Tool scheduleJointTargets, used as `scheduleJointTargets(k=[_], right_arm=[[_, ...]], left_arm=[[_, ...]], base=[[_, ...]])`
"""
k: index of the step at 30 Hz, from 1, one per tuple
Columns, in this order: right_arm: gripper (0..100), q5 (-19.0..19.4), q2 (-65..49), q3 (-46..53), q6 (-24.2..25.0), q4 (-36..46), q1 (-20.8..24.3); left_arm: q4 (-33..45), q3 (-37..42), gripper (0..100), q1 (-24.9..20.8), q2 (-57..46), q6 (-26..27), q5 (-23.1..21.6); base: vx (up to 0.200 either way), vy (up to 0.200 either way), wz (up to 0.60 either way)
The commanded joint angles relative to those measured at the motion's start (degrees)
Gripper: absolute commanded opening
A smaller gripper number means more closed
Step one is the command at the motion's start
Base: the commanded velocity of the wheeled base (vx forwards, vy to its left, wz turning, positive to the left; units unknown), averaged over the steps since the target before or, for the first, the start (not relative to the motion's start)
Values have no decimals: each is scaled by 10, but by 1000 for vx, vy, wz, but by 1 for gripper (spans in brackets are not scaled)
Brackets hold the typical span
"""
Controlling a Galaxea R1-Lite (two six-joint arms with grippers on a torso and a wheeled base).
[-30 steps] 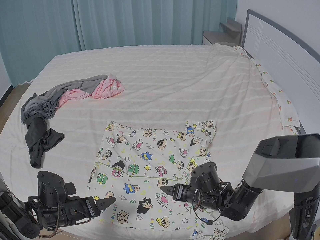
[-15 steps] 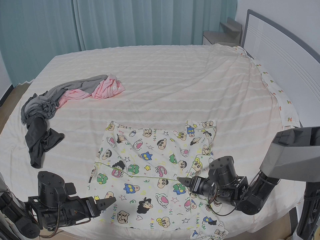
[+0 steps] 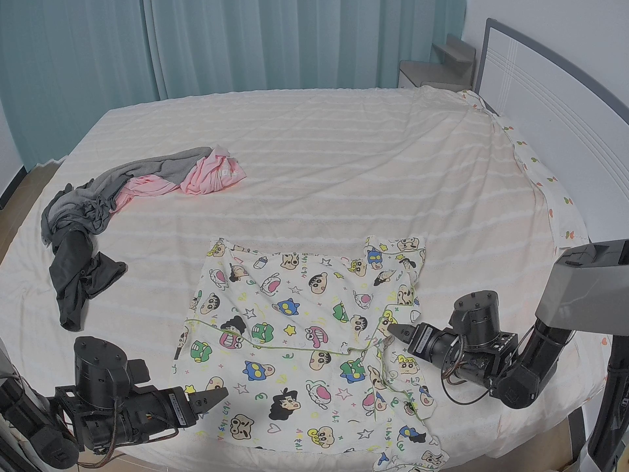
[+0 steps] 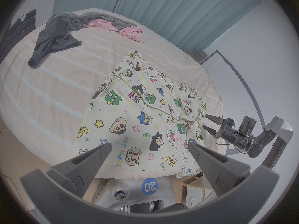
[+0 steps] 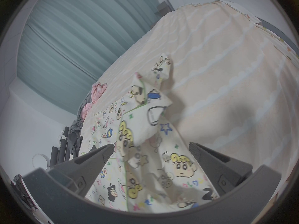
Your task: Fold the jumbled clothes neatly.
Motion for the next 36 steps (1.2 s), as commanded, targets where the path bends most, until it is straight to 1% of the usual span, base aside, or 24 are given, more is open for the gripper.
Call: scheduleJointTargets(k=[1,3,5,6,8,10,13,16,21,23,35,36], right_arm=[[100,9,12,21,-2,-6,-25],[100,18,12,28,-3,-7,-32],[100,18,12,28,-3,-7,-32],[100,33,14,41,-11,-6,-37],[100,42,19,42,-25,-4,-37],[100,49,29,33,-39,0,-34],[100,56,48,5,-46,4,-24],[100,57,63,-24,-47,25,-11],[100,64,71,-74,-46,75,-6],[100,64,77,-87,-46,83,-6],[100,65,83,-98,-47,88,-2],[0,65,83,-98,-47,88,-1]], left_arm=[[0,9,100,0,1,0,0],[0,9,100,0,1,0,0],[0,9,100,0,1,0,0],[0,9,100,0,1,-1,0],[0,9,100,0,1,-4,0],[0,9,100,0,1,-6,-1],[0,9,100,0,0,-7,0],[0,9,100,1,0,-7,0],[0,9,100,0,0,-7,0],[0,9,100,0,0,-7,-1],[0,9,100,0,1,-7,-1],[0,9,100,0,1,-7,-1]], base=[[0,0,0],[0,0,0],[0,0,0],[0,0,0],[0,0,0],[0,0,0],[0,0,0],[0,0,0],[0,0,0],[0,0,0],[0,0,0],[0,0,0]])
